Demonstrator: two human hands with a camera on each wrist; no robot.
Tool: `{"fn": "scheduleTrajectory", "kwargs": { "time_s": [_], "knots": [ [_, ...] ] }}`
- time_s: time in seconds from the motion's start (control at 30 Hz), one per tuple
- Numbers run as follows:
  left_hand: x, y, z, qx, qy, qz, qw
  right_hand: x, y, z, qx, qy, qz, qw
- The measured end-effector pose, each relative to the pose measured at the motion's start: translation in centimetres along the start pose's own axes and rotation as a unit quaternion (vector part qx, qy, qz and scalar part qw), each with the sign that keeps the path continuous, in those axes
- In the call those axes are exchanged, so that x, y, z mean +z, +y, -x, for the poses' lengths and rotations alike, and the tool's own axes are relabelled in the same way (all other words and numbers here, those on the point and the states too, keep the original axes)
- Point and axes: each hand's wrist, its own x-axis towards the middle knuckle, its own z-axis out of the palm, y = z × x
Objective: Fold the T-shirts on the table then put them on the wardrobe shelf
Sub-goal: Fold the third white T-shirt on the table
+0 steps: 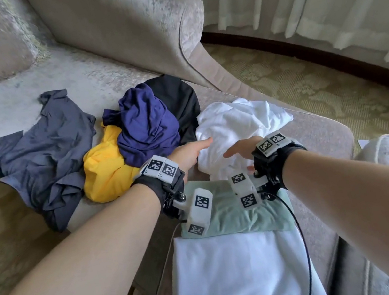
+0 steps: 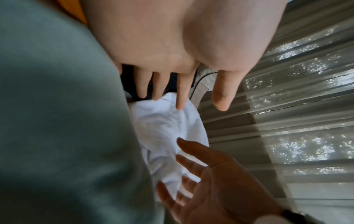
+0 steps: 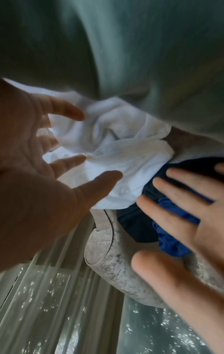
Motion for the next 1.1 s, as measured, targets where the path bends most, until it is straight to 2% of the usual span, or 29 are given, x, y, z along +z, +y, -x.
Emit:
{"fn": "scheduleTrajectory", "kwargs": {
  "time_s": [0.07, 0.13, 0.23, 0.3, 0.43, 0.6, 0.73, 0.87, 0.93, 1.0, 1.1],
  "knots": [
    [0.1, -0.7, -0.2, 0.018, -0.023, -0.009, 1.000, 0.3, 0.0, -0.6, 0.005, 0.009, -0.025, 1.000],
    [0.0, -1.0, -0.4, 0.057, -0.022, -0.022, 0.998, 0.6, 0.0, -0.9, 0.005, 0.004, -0.095, 0.995],
    [-0.2, -0.8, -0.1, 0.097, -0.017, -0.046, 0.994, 1.1, -0.7, -1.2, -0.015, -0.011, -0.221, 0.975],
    [-0.6, -0.2, 0.5, 0.129, -0.009, -0.057, 0.990, 1.4, -1.6, -0.8, -0.038, -0.026, -0.264, 0.963],
    [-2.5, 1.3, 2.3, 0.196, 0.026, -0.060, 0.978, 2.1, -4.3, 1.6, -0.082, -0.098, -0.298, 0.946],
    [-6.4, 3.7, 6.8, 0.255, 0.057, 0.006, 0.965, 2.3, -7.6, 6.9, -0.157, -0.132, -0.287, 0.936],
    [-10.7, 5.8, 12.8, 0.298, 0.099, 0.059, 0.948, 3.2, -11.0, 13.6, -0.244, -0.193, -0.281, 0.908],
    [-15.2, 6.9, 21.4, 0.341, 0.142, 0.102, 0.924, 5.6, -14.0, 21.7, -0.339, -0.251, -0.245, 0.873],
    [-17.7, 6.8, 25.9, 0.360, 0.185, 0.107, 0.908, 7.3, -15.1, 25.7, -0.379, -0.250, -0.218, 0.864],
    [-20.2, 6.3, 30.5, 0.377, 0.244, 0.101, 0.888, 9.3, -16.0, 29.6, -0.405, -0.215, -0.188, 0.869],
    [-24.0, 5.1, 37.3, 0.374, 0.342, 0.111, 0.855, 12.2, -16.7, 35.3, -0.418, -0.183, -0.182, 0.871]
  ]
}}
